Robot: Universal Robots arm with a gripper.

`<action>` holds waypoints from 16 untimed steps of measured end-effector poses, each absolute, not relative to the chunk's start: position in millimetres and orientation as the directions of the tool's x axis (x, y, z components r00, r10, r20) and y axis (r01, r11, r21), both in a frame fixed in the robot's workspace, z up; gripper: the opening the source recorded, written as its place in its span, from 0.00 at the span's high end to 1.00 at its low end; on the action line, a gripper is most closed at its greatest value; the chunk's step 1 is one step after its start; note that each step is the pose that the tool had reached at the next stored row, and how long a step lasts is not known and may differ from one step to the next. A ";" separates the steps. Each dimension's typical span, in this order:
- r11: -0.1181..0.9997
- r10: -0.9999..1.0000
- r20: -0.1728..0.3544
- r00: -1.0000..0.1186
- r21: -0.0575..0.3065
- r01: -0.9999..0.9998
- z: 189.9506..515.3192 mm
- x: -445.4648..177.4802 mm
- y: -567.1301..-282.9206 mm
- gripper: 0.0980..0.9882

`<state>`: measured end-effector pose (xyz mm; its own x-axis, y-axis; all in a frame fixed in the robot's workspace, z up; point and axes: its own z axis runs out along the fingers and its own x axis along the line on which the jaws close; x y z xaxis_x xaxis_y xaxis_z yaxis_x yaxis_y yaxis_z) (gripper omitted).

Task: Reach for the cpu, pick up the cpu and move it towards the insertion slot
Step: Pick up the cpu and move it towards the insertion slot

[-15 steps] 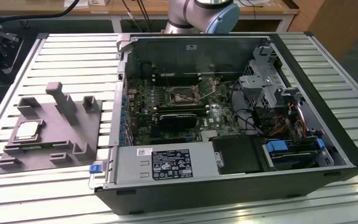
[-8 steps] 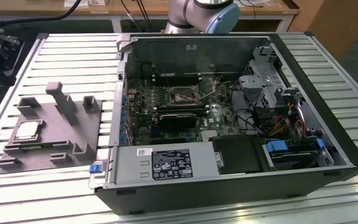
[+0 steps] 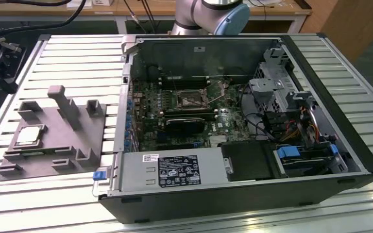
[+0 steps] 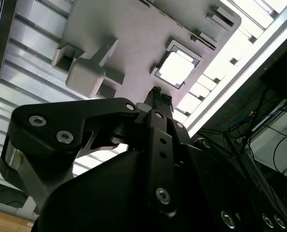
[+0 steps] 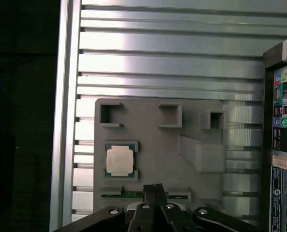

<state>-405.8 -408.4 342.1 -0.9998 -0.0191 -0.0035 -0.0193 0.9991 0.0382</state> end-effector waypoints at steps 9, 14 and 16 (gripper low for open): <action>0.999 -0.019 -0.005 -1.000 0.038 -0.019 328.1 -409.3 -408.5 0.99; 0.999 -0.019 -0.006 -1.000 0.038 -0.019 319.2 -410.8 -408.4 0.99; 0.999 -0.019 -0.007 -1.000 0.038 -0.019 315.5 -411.5 -408.5 0.99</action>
<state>-411.5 -408.5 315.5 -0.9998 -0.0191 -0.0070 -0.0194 0.9991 0.0381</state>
